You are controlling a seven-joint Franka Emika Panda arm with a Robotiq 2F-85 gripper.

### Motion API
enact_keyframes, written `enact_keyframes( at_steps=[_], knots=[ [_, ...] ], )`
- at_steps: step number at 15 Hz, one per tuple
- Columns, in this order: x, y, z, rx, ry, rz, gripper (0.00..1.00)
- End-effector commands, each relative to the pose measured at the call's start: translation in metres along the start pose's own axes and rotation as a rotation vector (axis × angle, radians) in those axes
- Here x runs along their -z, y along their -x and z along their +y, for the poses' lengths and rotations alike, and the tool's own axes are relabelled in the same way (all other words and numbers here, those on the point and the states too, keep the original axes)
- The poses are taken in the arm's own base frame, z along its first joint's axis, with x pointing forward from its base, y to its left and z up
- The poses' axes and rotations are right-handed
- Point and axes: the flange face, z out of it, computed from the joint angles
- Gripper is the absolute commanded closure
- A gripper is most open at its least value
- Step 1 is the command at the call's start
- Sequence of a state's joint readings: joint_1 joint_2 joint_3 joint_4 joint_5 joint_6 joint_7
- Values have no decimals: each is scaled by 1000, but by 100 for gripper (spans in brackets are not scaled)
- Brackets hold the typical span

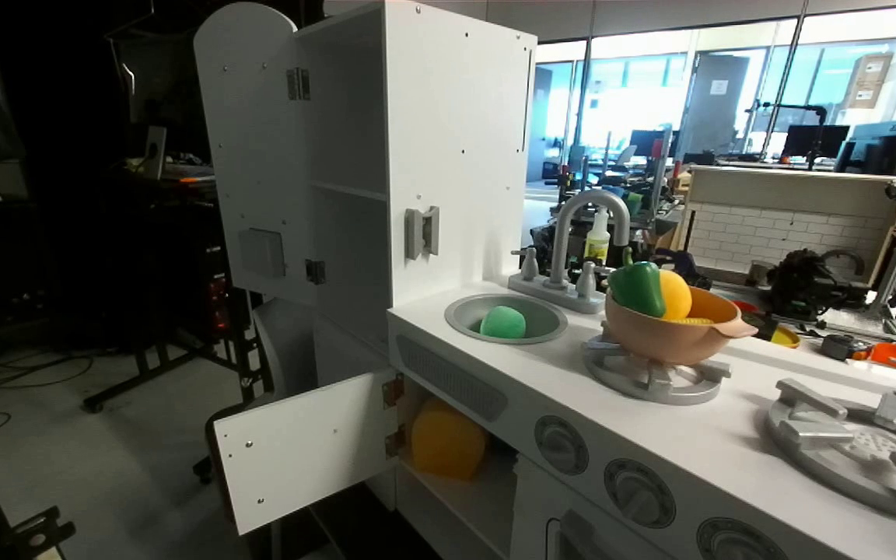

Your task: Put the green pepper and green plushy in the open cabinet

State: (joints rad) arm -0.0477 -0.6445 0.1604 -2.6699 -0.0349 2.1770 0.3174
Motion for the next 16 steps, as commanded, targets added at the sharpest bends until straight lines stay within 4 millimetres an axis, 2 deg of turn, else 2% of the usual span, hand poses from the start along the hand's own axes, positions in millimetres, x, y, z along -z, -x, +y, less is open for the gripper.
enact_keyframes(
  at_steps=[1, 4, 7, 12, 16],
  knots=[
    [10, -75, 52, -36, 34, 3, 0],
    [12, -133, 87, -59, 44, 36, 0],
    [4, -190, 109, -41, 50, 52, 0],
    [-41, -280, 126, 44, 94, 70, 0],
    [-86, -337, 136, 91, 116, 56, 0]
  ],
)
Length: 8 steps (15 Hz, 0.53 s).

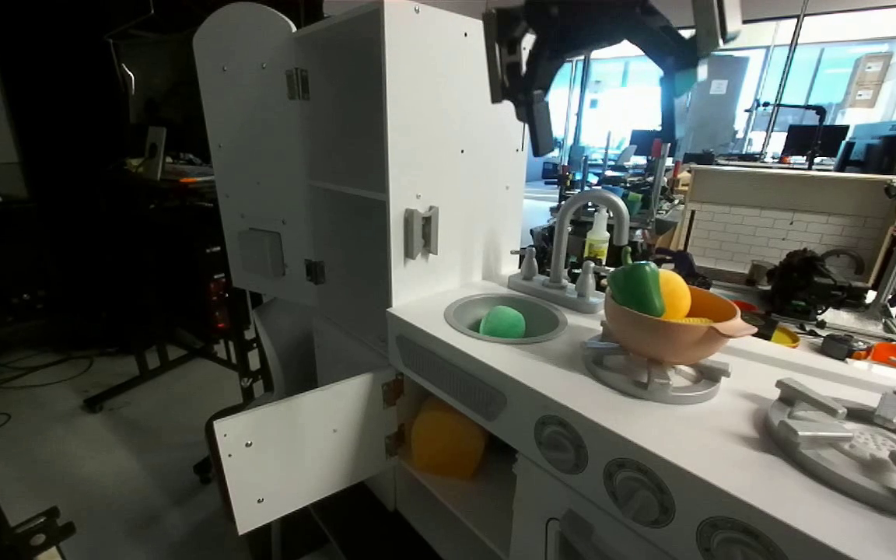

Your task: Put the green pepper and green plushy in the open cabinet

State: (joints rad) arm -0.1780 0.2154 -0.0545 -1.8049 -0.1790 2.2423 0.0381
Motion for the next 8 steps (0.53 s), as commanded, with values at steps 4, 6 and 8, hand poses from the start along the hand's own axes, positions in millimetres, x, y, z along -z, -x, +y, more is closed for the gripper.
enact_keyframes(
  at_steps=[4, 6, 8],
  knots=[
    [-72, -75, 8, 103, 56, -8, 0],
    [-90, -82, 7, 128, 59, -20, 0],
    [-105, -87, 4, 154, 49, -30, 0]
  ],
)
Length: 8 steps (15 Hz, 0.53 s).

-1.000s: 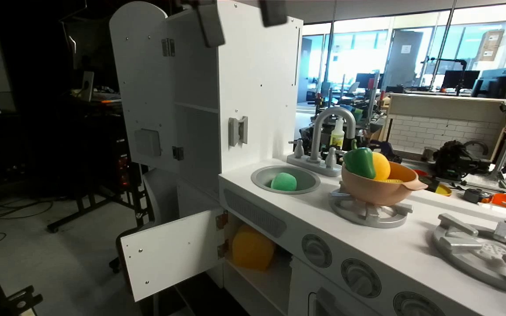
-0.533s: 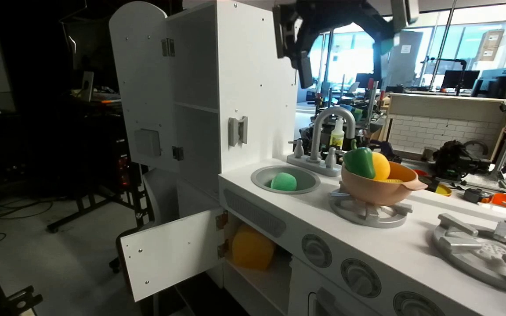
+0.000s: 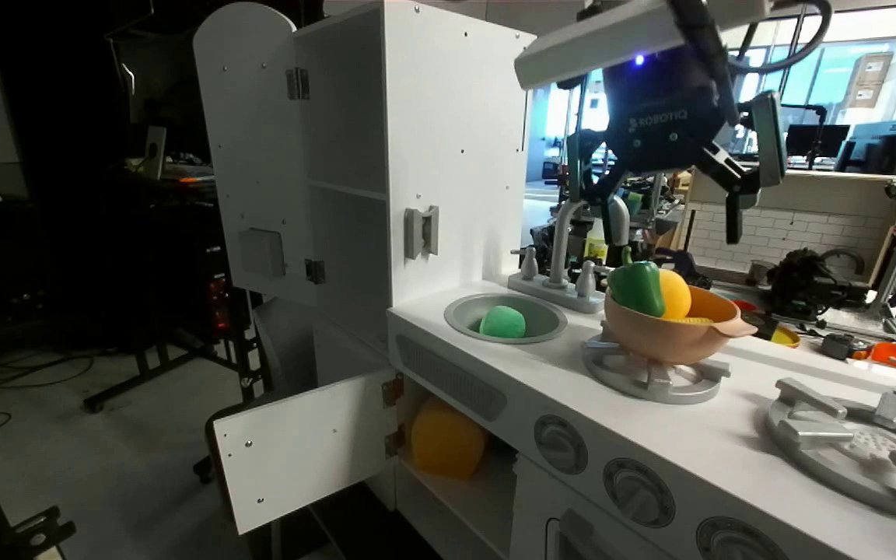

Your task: Put the green pepper and green plushy in the open cabinet

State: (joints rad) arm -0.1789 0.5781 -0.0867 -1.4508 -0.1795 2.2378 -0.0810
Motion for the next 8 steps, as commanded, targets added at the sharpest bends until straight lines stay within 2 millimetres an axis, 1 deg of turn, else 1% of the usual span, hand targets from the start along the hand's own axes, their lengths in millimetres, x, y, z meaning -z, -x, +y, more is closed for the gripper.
enact_keyframes(
  at_steps=[1, 3, 7, 8],
  knots=[
    [-8, -17, 3, 58, 9, -11, 0],
    [-6, -20, 7, 86, 0, -13, 0],
    [-1, -20, 6, 136, -2, -41, 0],
    [-4, -19, 5, 153, -11, -55, 0]
  ],
)
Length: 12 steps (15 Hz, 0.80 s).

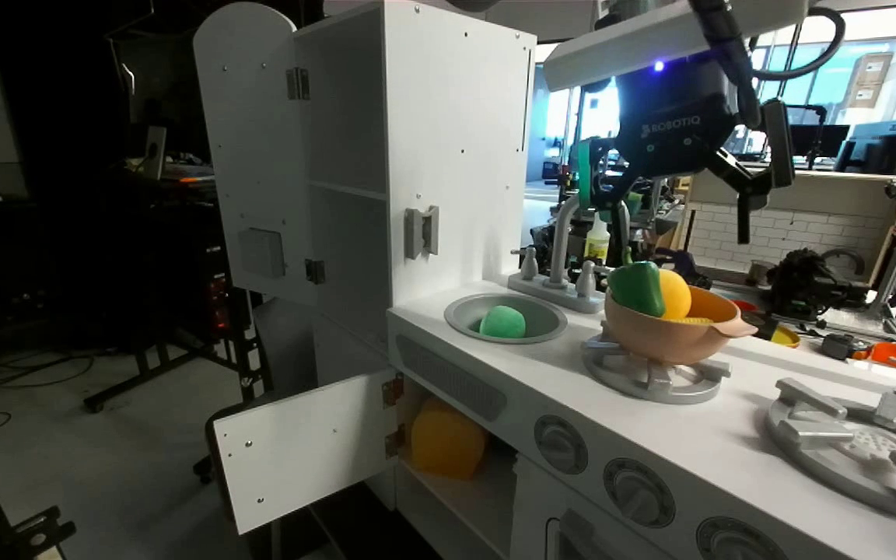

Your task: Put the green pepper and green plushy in the open cabinet

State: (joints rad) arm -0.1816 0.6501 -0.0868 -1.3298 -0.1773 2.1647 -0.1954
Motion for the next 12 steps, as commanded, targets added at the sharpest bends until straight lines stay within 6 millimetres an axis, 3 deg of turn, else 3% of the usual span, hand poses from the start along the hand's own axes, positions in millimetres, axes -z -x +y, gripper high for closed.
enact_keyframes(
  at_steps=[1, 12],
  knots=[
    [0, -1, 0, 56, -19, -40, 0],
    [-21, -10, -26, 79, -46, -67, 0]
  ],
)
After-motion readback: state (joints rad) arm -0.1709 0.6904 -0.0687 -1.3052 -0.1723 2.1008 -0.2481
